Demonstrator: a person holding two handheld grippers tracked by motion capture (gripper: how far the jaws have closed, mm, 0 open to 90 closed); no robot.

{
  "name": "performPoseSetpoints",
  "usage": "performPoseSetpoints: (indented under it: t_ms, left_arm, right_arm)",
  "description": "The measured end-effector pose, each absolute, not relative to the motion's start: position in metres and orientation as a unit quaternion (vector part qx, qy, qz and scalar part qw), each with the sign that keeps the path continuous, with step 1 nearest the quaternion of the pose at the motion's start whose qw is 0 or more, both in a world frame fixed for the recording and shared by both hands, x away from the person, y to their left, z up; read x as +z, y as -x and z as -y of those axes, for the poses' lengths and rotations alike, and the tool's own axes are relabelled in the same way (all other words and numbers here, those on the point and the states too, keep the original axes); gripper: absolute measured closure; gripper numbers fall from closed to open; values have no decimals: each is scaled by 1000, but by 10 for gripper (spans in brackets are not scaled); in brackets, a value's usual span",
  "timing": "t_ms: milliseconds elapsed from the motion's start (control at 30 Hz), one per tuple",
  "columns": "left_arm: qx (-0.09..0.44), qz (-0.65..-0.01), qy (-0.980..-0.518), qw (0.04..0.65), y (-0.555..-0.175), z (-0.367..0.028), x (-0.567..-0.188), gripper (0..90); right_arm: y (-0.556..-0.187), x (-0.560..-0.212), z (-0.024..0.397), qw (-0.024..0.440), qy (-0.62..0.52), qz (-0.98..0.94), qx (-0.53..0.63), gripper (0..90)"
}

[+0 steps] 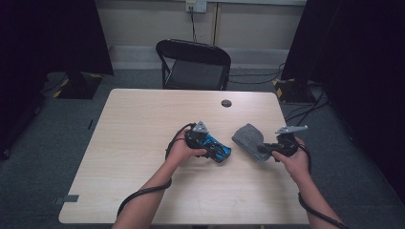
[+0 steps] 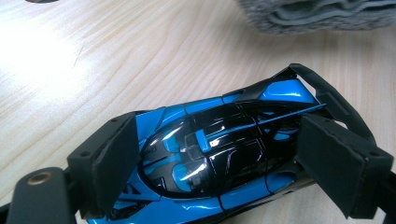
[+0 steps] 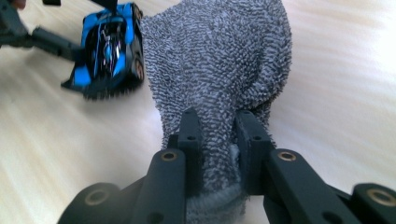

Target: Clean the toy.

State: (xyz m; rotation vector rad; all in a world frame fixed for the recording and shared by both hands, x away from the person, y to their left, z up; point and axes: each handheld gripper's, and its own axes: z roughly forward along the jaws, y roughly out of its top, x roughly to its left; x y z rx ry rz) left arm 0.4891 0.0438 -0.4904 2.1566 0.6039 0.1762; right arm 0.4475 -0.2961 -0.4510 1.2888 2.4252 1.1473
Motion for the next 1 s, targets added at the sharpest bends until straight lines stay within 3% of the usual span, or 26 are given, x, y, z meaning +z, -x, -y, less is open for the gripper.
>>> performPoseSetpoints:
  t_ms: [533,1000]
  left_arm:
    - [66,-239,-865,436,-490,-44,-491,137]
    - [67,-240,-864,436,-490,-44,-491,136]
  right_arm:
    - [-508,-467,218,82,-430,-819,371,742]
    - [-517,-479,189,56,-407,-838,360,741]
